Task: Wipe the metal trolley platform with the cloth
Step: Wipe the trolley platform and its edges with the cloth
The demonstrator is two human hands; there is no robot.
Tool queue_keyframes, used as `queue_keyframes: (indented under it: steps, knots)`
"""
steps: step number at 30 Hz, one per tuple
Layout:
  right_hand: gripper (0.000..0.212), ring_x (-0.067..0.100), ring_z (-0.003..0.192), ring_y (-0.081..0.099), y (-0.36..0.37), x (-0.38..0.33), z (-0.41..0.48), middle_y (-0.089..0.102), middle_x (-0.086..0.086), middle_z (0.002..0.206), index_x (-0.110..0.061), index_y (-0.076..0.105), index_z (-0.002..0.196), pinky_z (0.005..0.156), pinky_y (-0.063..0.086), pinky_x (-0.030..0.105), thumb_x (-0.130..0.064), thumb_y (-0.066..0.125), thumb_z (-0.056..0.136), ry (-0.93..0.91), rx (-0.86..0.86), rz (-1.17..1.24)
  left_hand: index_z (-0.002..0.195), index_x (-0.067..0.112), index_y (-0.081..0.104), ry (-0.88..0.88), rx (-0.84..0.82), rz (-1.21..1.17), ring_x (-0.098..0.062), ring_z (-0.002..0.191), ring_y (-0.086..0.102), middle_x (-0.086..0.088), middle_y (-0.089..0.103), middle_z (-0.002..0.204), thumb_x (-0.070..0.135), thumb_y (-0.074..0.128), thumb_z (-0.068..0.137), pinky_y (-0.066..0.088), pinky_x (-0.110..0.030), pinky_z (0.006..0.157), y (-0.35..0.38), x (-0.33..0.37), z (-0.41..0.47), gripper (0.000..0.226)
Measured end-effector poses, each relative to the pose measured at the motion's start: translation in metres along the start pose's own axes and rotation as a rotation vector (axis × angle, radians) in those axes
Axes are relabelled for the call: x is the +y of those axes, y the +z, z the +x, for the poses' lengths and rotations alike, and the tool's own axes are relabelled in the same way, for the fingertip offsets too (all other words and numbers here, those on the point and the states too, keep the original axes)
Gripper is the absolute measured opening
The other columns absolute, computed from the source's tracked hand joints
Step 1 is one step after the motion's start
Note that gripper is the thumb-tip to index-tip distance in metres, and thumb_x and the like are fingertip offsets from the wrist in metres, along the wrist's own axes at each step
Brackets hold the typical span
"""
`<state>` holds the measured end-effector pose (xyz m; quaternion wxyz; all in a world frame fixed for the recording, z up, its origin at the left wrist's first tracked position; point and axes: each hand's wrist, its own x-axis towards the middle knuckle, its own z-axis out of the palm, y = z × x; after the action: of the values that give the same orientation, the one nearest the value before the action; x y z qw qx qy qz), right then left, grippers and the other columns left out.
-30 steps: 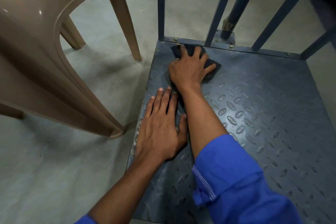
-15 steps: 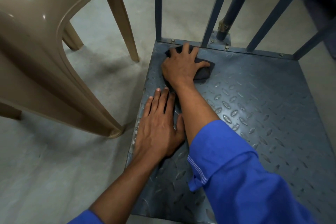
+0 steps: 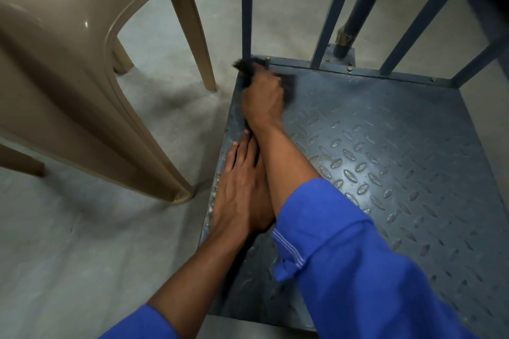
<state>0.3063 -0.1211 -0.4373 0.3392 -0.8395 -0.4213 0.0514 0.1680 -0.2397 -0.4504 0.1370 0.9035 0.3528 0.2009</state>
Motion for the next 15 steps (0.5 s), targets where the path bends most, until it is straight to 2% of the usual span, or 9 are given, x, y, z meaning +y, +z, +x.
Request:
queue_keyframes:
  steps: [2,3,5,8,10,13,15]
  knots:
    - [0.047,0.032,0.121,0.064,0.001,-0.019,-0.005,0.068,0.017,0.130,-0.012,0.056,0.147,0.099,0.054,0.040,0.000,0.050,0.102,-0.138,-0.160,0.193,0.148,-0.011,0.046,0.029,0.076,0.005,-0.048,0.141,0.050,-0.033,0.052,0.149,0.042,0.038,0.092,0.030,-0.060,0.119,-0.003,0.001,-0.001,0.078]
    - [0.048,0.032,0.120,0.064,-0.001,-0.023,-0.008,0.068,0.016,0.130,-0.013,0.056,0.148,0.098,0.055,0.041,0.000,0.052,0.101,-0.175,-0.205,0.257,0.151,-0.008,0.043,0.027,0.021,0.030,-0.045,0.145,0.046,-0.031,0.049,0.152,0.044,0.040,0.091,0.027,-0.057,0.123,-0.004,0.002,0.000,0.080]
    - [0.050,0.032,0.120,0.064,-0.012,-0.020,-0.010,0.069,0.015,0.131,-0.015,0.057,0.147,0.099,0.055,0.042,0.001,0.055,0.099,-0.168,-0.124,0.304,0.161,0.004,0.031,-0.004,-0.096,0.083,-0.034,0.158,0.024,-0.021,0.034,0.166,0.047,0.044,0.094,0.015,-0.048,0.131,0.000,0.000,0.001,0.081]
    - [0.055,0.033,0.117,0.065,-0.038,0.008,-0.009,0.069,0.013,0.132,-0.020,0.055,0.148,0.096,0.055,0.044,0.001,0.055,0.097,-0.050,0.135,0.152,0.162,0.010,0.031,-0.041,-0.084,0.081,-0.025,0.162,0.012,-0.011,0.025,0.171,0.045,0.039,0.101,0.014,-0.045,0.130,0.009,-0.003,0.002,0.071]
    - [0.048,0.032,0.117,0.065,-0.053,0.034,-0.004,0.069,0.013,0.129,-0.019,0.058,0.144,0.098,0.054,0.044,-0.003,0.055,0.099,0.067,0.210,0.027,0.162,0.012,0.032,-0.057,-0.084,0.096,-0.023,0.162,0.010,-0.010,0.022,0.173,0.047,0.033,0.104,0.014,-0.045,0.130,0.011,-0.001,0.001,0.067]
    - [0.037,0.037,0.117,0.065,-0.059,0.053,-0.007,0.069,0.019,0.124,-0.011,0.064,0.136,0.098,0.052,0.044,-0.005,0.047,0.103,0.166,0.152,-0.147,0.163,0.013,0.030,-0.064,-0.089,0.107,-0.022,0.162,0.008,-0.009,0.020,0.174,0.048,0.031,0.105,0.012,-0.045,0.131,0.011,0.000,0.000,0.067]
    - [0.040,0.037,0.119,0.064,-0.052,0.043,-0.013,0.068,0.020,0.127,-0.013,0.063,0.139,0.100,0.053,0.045,-0.004,0.046,0.104,0.065,0.048,-0.187,0.163,0.012,0.029,-0.060,-0.091,0.111,-0.022,0.162,0.007,-0.009,0.019,0.174,0.048,0.031,0.106,0.011,-0.044,0.131,0.012,0.000,0.000,0.068]
